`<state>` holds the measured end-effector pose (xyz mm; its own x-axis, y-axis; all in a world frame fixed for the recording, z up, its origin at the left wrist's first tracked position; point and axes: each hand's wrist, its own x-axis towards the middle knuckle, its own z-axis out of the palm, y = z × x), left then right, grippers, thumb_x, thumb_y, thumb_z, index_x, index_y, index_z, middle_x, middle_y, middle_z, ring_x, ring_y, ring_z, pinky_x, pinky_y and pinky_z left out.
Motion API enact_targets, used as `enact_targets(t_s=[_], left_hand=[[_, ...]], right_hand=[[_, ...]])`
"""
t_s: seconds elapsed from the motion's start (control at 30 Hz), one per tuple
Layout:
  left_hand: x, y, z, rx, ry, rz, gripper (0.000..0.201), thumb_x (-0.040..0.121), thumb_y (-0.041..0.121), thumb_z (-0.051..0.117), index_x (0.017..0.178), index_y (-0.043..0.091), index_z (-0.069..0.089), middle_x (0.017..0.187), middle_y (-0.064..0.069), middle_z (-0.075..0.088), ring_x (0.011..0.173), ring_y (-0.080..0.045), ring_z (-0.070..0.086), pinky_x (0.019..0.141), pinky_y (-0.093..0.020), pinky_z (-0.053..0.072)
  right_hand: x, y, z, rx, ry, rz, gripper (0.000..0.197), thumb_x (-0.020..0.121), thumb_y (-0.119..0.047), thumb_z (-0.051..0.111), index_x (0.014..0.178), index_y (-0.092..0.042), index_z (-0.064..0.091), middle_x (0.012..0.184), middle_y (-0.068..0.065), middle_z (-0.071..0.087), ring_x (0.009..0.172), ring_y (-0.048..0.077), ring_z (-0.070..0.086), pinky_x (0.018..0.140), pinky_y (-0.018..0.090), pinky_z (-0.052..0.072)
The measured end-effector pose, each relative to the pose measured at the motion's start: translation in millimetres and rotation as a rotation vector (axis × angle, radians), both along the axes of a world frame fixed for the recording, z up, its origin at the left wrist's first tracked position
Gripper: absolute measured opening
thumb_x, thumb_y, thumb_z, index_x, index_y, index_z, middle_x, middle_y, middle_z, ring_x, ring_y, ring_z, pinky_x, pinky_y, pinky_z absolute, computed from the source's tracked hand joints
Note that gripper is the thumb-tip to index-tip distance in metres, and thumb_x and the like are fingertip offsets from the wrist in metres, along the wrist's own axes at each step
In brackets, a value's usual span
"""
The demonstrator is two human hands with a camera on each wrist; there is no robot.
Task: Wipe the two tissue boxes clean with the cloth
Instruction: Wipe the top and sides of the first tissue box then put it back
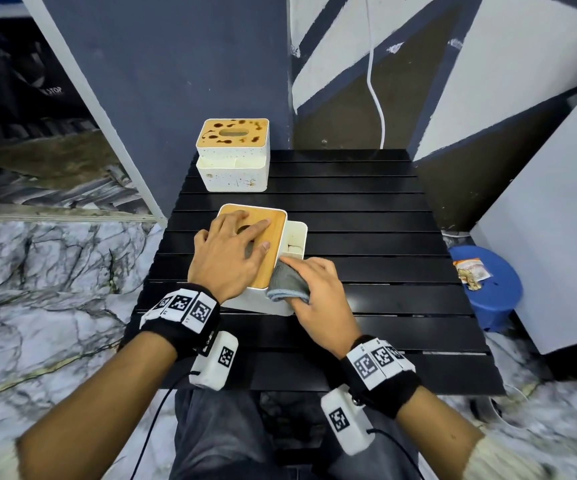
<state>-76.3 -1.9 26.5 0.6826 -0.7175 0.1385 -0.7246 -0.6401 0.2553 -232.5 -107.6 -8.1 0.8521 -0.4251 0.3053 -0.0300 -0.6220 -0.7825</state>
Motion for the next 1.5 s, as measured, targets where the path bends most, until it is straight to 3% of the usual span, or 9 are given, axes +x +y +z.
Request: enact_targets(t_s=[0.17, 0.37, 0.77, 0.97, 1.13, 1.23, 1.33, 1.43, 1.5], left_hand=[[0, 0, 0, -0.003, 0.000, 0.001, 0.046, 0.101, 0.051, 0.042, 0.146, 0.044, 0.045, 0.155, 0.004, 0.037, 0.145, -0.020, 0.028, 0.113, -0.053, 0.025], [-1, 2, 3, -0.008, 0.023, -0.013, 0.057, 0.093, 0.058, 0.030, 0.145, 0.043, 0.047, 0.154, 0.004, 0.039, 0.144, -0.020, 0.030, 0.113, -0.053, 0.026], [-3, 0, 2, -0.033, 0.006, 0.015, 0.045, 0.100, 0.050, 0.043, 0.145, 0.042, 0.047, 0.154, 0.004, 0.038, 0.145, -0.018, 0.029, 0.114, -0.052, 0.026], [-1, 1, 4, -0.056, 0.035, 0.016, 0.044, 0.102, 0.047, 0.043, 0.144, 0.041, 0.050, 0.155, 0.004, 0.040, 0.144, -0.020, 0.031, 0.115, -0.051, 0.025], [7, 8, 12, -0.154, 0.213, -0.003, 0.054, 0.091, 0.050, 0.037, 0.139, 0.036, 0.057, 0.152, 0.004, 0.045, 0.142, -0.020, 0.036, 0.117, -0.046, 0.026], [13, 14, 13, -0.333, 0.357, -0.009, 0.041, 0.099, 0.034, 0.054, 0.139, 0.031, 0.058, 0.153, 0.001, 0.042, 0.143, -0.019, 0.037, 0.121, -0.040, 0.026], [12, 17, 10, -0.408, 0.339, 0.028, 0.043, 0.099, 0.017, 0.059, 0.141, 0.027, 0.057, 0.157, 0.000, 0.036, 0.145, -0.018, 0.034, 0.121, -0.034, 0.024], [9, 19, 5, -0.373, 0.284, 0.145, 0.051, 0.098, 0.024, 0.060, 0.148, 0.027, 0.048, 0.159, -0.001, 0.034, 0.144, -0.022, 0.035, 0.119, -0.042, 0.029], [9, 20, 2, -0.346, 0.321, 0.222, 0.057, 0.099, 0.029, 0.058, 0.153, 0.026, 0.039, 0.158, -0.005, 0.036, 0.143, -0.025, 0.037, 0.115, -0.040, 0.031]], right_hand=[[-5, 7, -4, -0.044, -0.045, 0.001, 0.052, 0.081, -0.011, 0.068, 0.131, -0.017, 0.055, 0.119, -0.015, 0.052, 0.115, 0.008, 0.037, 0.102, 0.009, 0.027], [15, -12, 10, 0.013, 0.011, -0.061, 0.058, 0.074, 0.005, 0.060, 0.127, -0.019, 0.059, 0.107, -0.015, 0.051, 0.110, 0.008, 0.037, 0.093, -0.002, 0.021], [-7, 14, -3, -0.056, -0.048, -0.036, 0.051, 0.078, -0.011, 0.071, 0.127, -0.018, 0.058, 0.114, -0.015, 0.055, 0.112, 0.007, 0.040, 0.100, 0.008, 0.030], [2, 2, 5, -0.028, -0.012, -0.034, 0.048, 0.077, -0.011, 0.070, 0.123, -0.020, 0.061, 0.113, -0.009, 0.062, 0.108, 0.009, 0.043, 0.095, 0.003, 0.028], [3, -3, 9, -0.017, 0.017, -0.022, 0.048, 0.077, -0.006, 0.065, 0.122, -0.022, 0.063, 0.110, -0.007, 0.065, 0.107, 0.009, 0.045, 0.092, 0.001, 0.027], [1, -6, 14, 0.000, 0.037, 0.001, 0.048, 0.076, -0.002, 0.061, 0.120, -0.022, 0.064, 0.104, -0.016, 0.061, 0.104, 0.008, 0.044, 0.089, -0.001, 0.027], [0, -9, 20, 0.071, 0.066, -0.015, 0.048, 0.077, -0.002, 0.061, 0.118, -0.026, 0.065, 0.096, -0.023, 0.055, 0.100, 0.008, 0.050, 0.088, 0.003, 0.034], [-2, -13, 28, 0.141, 0.034, -0.092, 0.047, 0.076, -0.008, 0.066, 0.117, -0.032, 0.065, 0.095, -0.011, 0.058, 0.095, 0.011, 0.058, 0.086, 0.018, 0.046], [0, -13, 35, 0.082, -0.018, -0.080, 0.048, 0.077, -0.006, 0.067, 0.119, -0.029, 0.064, 0.097, -0.021, 0.057, 0.099, 0.010, 0.056, 0.087, 0.013, 0.043]])
